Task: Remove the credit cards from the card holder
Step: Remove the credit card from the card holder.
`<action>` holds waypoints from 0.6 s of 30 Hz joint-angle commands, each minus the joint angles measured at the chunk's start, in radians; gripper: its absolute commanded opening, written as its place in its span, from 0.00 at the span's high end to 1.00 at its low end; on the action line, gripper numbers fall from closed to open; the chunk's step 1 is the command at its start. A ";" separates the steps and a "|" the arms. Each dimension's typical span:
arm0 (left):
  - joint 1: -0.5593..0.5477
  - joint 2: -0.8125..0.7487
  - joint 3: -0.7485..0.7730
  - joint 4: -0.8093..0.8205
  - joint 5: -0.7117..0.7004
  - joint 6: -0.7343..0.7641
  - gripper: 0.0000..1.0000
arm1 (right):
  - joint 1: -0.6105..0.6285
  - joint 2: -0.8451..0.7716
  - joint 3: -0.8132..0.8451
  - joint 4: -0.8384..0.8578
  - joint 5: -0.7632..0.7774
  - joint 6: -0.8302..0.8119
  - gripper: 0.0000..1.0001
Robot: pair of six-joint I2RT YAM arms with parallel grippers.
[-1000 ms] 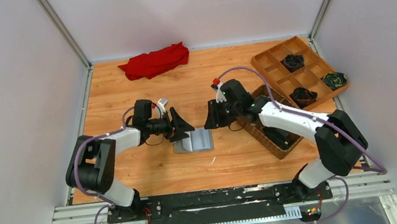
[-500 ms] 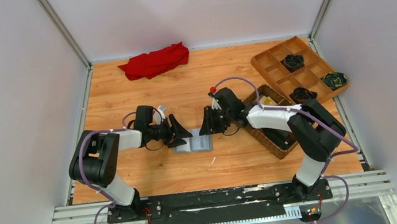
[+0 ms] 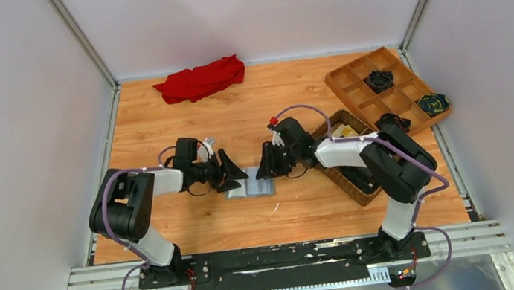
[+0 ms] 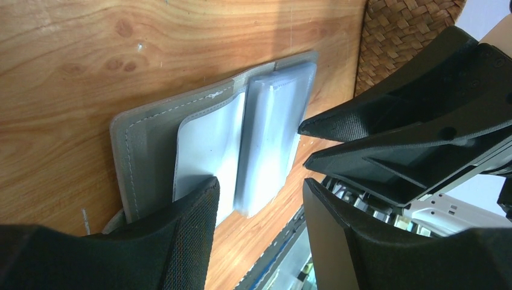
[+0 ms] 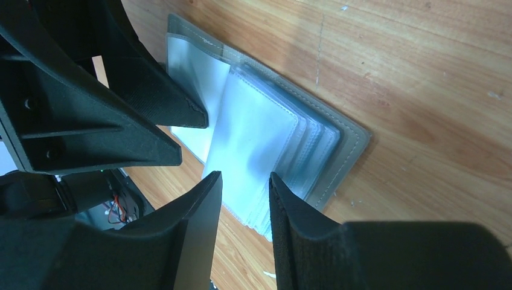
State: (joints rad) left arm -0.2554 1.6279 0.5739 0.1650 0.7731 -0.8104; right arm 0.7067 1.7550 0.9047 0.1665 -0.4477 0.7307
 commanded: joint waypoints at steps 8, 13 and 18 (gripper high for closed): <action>0.008 0.016 -0.021 0.000 -0.022 0.036 0.41 | 0.030 0.037 0.017 0.047 -0.057 0.012 0.62; 0.008 0.013 -0.020 0.000 -0.020 0.036 0.41 | 0.031 0.028 0.013 0.070 -0.064 0.012 0.62; 0.008 -0.009 -0.011 0.000 -0.006 0.023 0.41 | 0.031 0.063 0.015 0.134 -0.115 0.048 0.62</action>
State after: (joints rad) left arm -0.2543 1.6279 0.5709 0.1711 0.7780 -0.8013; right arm 0.7204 1.7836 0.9058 0.2440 -0.5152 0.7490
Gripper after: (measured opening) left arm 0.590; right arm 0.382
